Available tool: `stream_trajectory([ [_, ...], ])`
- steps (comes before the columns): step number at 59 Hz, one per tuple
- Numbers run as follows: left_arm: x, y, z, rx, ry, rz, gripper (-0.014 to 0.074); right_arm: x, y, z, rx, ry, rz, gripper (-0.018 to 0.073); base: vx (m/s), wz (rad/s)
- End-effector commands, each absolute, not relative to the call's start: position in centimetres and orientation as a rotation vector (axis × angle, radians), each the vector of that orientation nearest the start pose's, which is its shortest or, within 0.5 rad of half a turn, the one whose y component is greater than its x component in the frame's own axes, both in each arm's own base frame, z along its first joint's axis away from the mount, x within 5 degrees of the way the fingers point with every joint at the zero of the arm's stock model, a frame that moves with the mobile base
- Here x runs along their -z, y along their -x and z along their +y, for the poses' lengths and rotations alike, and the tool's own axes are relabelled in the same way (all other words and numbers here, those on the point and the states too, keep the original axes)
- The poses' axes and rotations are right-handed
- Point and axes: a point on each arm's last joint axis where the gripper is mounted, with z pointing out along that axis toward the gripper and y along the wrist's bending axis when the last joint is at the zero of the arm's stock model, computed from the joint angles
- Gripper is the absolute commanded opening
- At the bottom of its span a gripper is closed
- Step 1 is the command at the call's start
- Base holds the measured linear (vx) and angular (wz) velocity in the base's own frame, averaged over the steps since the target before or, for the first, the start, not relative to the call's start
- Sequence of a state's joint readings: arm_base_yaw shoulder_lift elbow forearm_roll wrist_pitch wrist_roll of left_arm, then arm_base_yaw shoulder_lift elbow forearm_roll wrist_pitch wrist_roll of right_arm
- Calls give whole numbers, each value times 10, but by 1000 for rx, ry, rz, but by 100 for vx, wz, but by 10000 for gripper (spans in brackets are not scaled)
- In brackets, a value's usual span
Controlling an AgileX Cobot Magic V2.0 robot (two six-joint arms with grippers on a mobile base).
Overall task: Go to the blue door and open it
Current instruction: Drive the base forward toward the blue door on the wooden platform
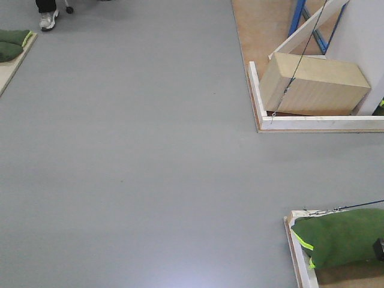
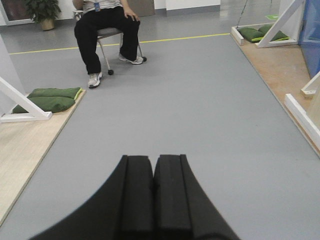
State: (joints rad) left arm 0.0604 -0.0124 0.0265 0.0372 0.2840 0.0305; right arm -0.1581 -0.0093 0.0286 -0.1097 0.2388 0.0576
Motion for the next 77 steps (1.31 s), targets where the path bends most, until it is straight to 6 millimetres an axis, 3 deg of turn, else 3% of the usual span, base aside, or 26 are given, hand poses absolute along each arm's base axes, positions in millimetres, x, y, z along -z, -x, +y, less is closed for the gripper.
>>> stream_trajectory([
  [1,-186,-55,3,-81,-5,1685,70,-184,-55,-11,190,-90,1658,2,0,0],
  [77,-186,-55,3,-77,-10,1681,70,-184,-55,-11,196,-97,1659,2,0,0],
])
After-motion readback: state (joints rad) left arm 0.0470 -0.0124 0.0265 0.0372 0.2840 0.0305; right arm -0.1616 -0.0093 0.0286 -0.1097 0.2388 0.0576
